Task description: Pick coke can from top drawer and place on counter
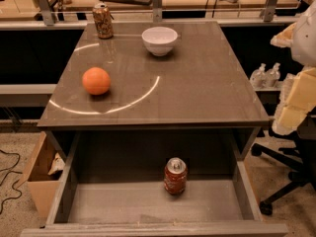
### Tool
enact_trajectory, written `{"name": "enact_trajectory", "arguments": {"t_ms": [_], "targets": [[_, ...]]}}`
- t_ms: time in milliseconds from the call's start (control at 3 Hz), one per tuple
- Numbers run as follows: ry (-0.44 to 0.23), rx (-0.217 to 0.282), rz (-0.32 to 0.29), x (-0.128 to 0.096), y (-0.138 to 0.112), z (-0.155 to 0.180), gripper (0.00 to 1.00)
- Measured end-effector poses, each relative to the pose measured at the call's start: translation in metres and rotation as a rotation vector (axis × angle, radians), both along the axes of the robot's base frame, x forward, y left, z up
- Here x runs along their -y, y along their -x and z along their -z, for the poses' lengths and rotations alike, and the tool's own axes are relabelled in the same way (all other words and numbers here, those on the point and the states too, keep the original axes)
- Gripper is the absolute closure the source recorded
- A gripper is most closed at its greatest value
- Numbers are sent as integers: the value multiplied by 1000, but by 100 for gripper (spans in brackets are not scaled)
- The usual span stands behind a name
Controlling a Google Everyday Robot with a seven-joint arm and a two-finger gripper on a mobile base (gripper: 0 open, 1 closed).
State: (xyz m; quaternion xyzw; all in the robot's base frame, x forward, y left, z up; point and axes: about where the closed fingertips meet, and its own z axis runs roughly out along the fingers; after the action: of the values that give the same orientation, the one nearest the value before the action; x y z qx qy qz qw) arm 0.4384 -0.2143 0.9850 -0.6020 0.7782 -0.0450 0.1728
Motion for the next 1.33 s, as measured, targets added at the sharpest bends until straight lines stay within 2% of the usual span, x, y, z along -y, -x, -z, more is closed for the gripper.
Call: {"name": "enact_trajectory", "arguments": {"t_ms": [667, 1000, 1333], "targets": [[-14, 6, 4, -2, 1, 2, 0], [-91, 15, 31, -9, 10, 16, 0], [-248, 33, 105, -18, 35, 49, 0]]}}
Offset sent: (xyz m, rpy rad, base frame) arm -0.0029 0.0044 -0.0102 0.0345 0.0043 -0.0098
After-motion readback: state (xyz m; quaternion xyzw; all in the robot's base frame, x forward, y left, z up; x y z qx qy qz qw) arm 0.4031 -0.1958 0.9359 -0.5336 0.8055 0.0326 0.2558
